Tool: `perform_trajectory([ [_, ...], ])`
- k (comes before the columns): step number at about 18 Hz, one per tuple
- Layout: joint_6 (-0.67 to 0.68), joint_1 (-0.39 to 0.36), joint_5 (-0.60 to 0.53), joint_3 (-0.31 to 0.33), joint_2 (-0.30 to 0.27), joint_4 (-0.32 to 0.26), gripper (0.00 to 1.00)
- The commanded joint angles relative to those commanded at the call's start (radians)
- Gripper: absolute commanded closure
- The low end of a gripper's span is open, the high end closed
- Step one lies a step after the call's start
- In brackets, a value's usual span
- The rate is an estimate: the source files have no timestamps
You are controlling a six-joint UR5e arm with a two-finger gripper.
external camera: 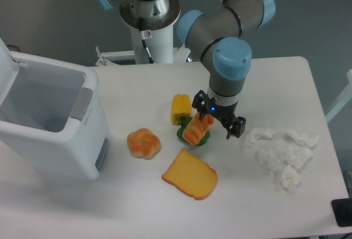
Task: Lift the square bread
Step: 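Lower the gripper and close it on the small orange piece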
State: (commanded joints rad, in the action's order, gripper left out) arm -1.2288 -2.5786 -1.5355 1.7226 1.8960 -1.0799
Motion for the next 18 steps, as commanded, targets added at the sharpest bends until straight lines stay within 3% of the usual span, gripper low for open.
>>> perform_trajectory([
  [18,0.055,0.031,-0.048,0.06,0.025,-0.02,0.0],
])
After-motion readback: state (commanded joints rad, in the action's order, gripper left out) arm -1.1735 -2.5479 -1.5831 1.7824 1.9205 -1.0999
